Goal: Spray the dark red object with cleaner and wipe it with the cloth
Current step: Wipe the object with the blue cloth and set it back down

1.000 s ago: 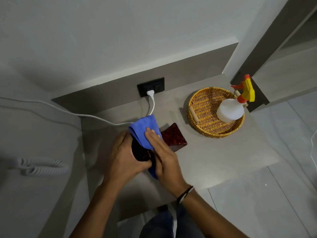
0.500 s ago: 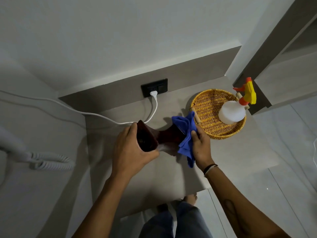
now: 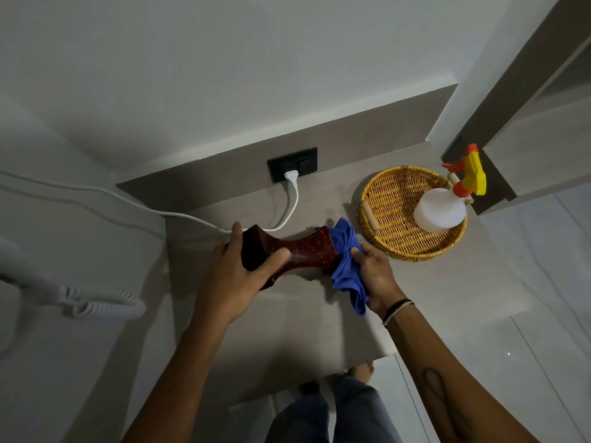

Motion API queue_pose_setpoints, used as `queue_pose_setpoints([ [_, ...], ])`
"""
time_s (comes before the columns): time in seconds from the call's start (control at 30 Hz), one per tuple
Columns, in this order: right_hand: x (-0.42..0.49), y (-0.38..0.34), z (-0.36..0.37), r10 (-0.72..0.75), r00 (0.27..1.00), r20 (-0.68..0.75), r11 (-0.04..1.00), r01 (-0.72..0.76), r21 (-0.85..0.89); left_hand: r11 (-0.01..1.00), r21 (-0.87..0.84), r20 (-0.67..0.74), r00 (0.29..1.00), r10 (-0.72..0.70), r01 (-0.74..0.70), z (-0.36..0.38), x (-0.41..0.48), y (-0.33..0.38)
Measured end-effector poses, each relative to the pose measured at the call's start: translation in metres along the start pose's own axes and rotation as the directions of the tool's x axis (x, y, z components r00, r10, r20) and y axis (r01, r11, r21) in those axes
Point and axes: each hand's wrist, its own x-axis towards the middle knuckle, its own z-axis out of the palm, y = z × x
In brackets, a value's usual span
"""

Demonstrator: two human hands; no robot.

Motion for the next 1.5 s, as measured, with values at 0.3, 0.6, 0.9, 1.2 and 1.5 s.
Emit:
queue_pose_setpoints([
  [0.3, 0.009, -0.001, 0.007, -0.003, 0.996, -0.094, 0.998, -0.003, -0.059, 0.969, 0.216, -0.025, 0.991, 0.128, -0.120, 0.008, -0.026, 0.010],
  [0.6, 0.008, -0.001, 0.010, -0.064, 0.994, -0.087, 0.989, 0.052, -0.142, 0.915, 0.307, -0.139, 0.939, 0.315, -0.261, 0.020, -0.025, 0.016],
  [0.9, 0.009, 0.012, 0.012, -0.263, 0.959, -0.107, 0.916, 0.213, -0.340, 0.867, 0.336, 0.057, 0.927, 0.370, -0.367, 0.006, -0.014, 0.000],
  [1.2, -0.054, 0.000, 0.047, -0.732, 0.662, 0.158, 0.496, 0.678, -0.543, 0.919, 0.249, -0.054, 0.943, 0.330, -0.307, -0.002, -0.012, 0.002],
  [1.5, -0.046, 0.031, 0.054, -0.523, 0.726, 0.446, 0.414, 0.674, -0.611, 0.896, 0.268, -0.028, 0.927, 0.375, -0.354, -0.003, -0.003, 0.000],
])
